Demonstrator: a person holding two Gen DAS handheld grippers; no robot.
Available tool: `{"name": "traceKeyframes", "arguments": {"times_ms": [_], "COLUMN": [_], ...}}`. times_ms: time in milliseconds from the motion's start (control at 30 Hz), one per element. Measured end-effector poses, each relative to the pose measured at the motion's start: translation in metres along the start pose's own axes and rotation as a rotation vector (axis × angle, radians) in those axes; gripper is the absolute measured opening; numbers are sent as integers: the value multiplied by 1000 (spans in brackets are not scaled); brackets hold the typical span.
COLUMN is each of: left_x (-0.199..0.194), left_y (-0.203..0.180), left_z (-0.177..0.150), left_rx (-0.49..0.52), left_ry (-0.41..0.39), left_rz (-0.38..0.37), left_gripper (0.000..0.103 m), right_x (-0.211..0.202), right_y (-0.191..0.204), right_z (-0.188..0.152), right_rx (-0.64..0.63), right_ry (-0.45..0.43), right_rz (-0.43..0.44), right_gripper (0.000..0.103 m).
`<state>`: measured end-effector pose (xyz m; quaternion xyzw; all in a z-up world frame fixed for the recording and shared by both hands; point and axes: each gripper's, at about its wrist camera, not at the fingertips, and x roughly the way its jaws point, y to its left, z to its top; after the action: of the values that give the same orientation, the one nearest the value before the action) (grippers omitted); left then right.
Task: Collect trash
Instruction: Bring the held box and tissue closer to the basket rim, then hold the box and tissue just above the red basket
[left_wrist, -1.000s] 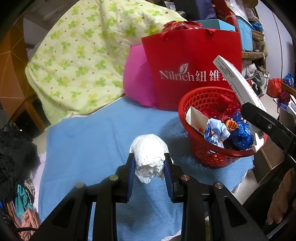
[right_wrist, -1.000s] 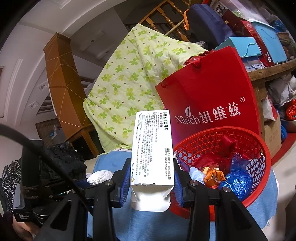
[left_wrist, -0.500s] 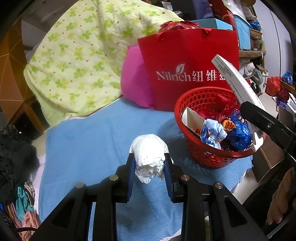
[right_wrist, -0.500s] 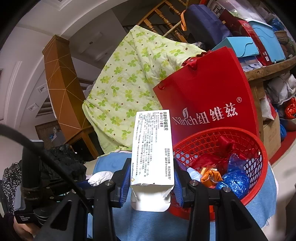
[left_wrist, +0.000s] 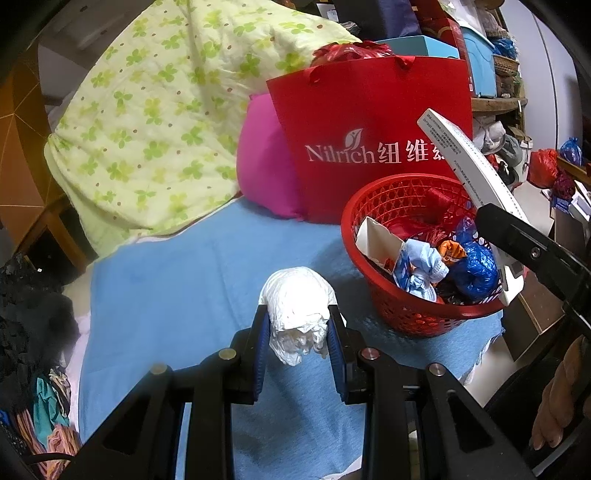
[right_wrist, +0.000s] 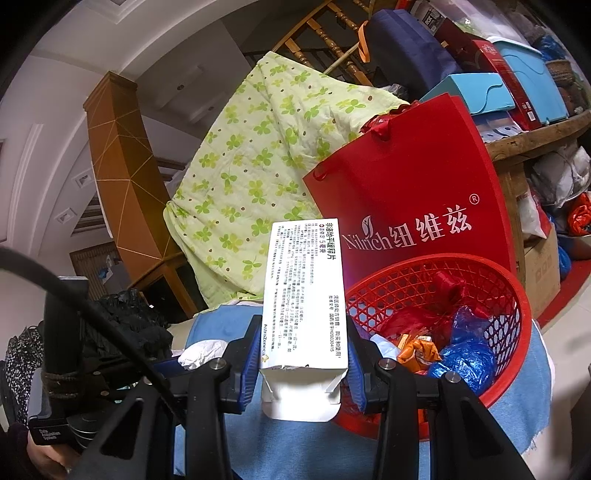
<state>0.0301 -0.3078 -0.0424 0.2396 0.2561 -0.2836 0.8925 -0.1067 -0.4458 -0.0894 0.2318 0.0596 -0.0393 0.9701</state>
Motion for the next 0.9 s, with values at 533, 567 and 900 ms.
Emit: {"name": "traceKeyframes", "arguments": {"times_ms": [533,567,900], "left_x": [-1,-1,0], "left_y": [-8,-9,-13], "left_z": [3,3,4], "left_rx": [19,19,24], "left_ry": [-5,-4,-4], "left_rz": [-11,-12,-20], "left_gripper": [31,31,31], "right_x": [-3,-3,-10], "right_y": [-3,-3,-7], "right_z": [0,0,-1], "right_rx": [8,9,16], "right_ry": [-6,-7,-10], "right_rz": [-10,-10,-24], "right_gripper": [42,42,42]}}
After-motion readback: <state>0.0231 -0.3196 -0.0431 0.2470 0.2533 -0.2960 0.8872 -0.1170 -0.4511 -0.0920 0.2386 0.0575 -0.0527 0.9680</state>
